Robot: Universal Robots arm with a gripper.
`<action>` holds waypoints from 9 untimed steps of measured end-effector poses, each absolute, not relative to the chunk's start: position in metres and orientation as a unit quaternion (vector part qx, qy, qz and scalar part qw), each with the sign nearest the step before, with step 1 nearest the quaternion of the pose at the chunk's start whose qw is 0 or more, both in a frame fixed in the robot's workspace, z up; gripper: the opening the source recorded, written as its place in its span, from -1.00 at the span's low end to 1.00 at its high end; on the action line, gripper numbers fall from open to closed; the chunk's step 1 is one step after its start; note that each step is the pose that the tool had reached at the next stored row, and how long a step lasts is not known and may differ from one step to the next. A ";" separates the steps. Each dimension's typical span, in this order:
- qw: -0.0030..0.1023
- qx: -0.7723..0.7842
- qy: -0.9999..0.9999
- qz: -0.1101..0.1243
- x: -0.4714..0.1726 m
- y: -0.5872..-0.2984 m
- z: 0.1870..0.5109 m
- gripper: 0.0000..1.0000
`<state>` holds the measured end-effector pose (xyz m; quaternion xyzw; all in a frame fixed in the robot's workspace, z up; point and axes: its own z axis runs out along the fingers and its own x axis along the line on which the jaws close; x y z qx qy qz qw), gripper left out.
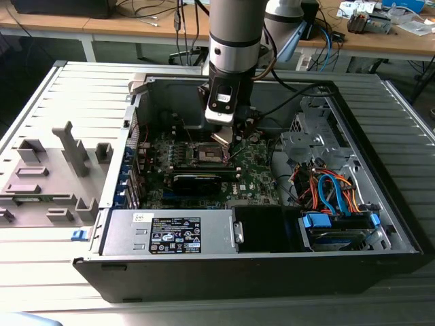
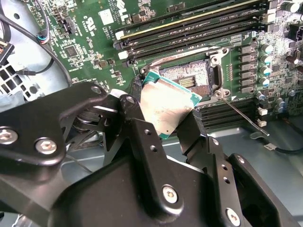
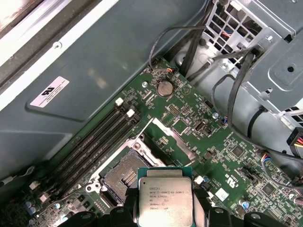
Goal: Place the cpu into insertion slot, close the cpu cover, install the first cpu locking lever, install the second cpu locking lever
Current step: 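Place the cpu into insertion slot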
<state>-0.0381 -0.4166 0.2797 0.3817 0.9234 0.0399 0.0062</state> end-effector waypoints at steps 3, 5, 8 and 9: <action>0.006 0.388 0.921 0.040 -0.038 -0.417 0.280 0.09; 0.007 0.390 0.920 0.040 -0.038 -0.417 0.280 0.09; 0.007 0.394 0.918 0.040 -0.038 -0.417 0.280 0.09; 0.007 0.395 0.918 0.040 -0.038 -0.417 0.280 0.09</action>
